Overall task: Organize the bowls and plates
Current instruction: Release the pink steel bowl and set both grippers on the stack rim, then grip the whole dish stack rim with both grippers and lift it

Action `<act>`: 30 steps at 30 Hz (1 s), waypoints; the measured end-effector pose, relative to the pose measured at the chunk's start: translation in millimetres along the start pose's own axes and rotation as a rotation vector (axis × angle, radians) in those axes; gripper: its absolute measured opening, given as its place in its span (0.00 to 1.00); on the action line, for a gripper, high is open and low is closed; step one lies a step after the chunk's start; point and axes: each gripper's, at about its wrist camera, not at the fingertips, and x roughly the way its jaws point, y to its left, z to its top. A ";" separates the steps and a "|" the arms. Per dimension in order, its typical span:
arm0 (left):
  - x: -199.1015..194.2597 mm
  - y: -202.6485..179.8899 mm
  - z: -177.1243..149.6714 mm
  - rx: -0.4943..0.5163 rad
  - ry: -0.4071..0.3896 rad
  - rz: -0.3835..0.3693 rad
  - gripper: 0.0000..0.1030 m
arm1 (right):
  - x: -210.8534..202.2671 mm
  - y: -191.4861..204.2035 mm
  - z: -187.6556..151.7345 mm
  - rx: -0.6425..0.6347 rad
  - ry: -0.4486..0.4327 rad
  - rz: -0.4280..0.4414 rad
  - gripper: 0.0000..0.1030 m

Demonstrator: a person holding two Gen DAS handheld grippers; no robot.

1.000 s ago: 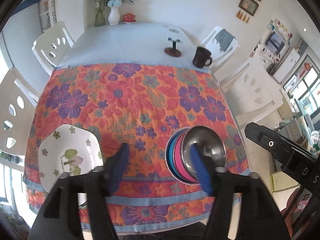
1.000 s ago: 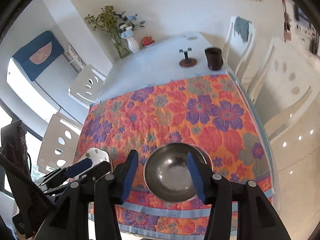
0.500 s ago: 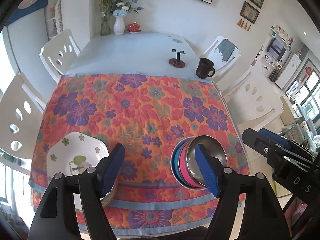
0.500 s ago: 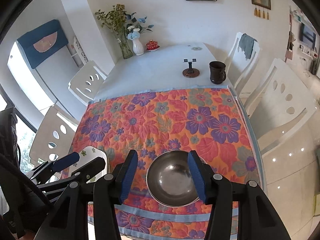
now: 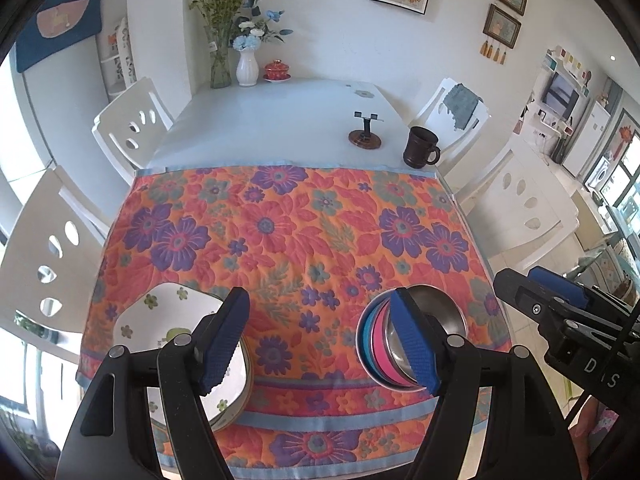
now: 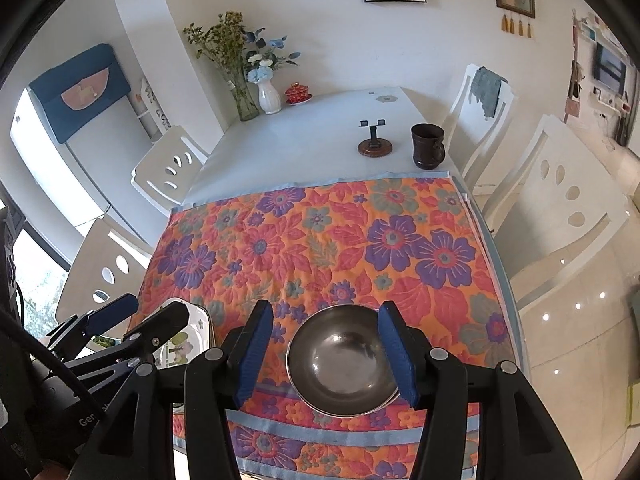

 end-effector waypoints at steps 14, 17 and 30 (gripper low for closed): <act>9.7 -7.9 -0.8 0.015 0.031 -0.028 0.69 | 5.6 -17.8 1.7 0.046 0.012 -0.023 0.63; 22.3 -11.6 -3.7 0.027 0.065 -0.066 0.69 | 7.4 -21.2 0.9 0.041 0.017 -0.046 0.64; 126.1 -35.6 -35.4 0.028 0.275 -0.160 0.68 | 56.3 -72.4 -36.0 0.121 0.177 -0.186 0.66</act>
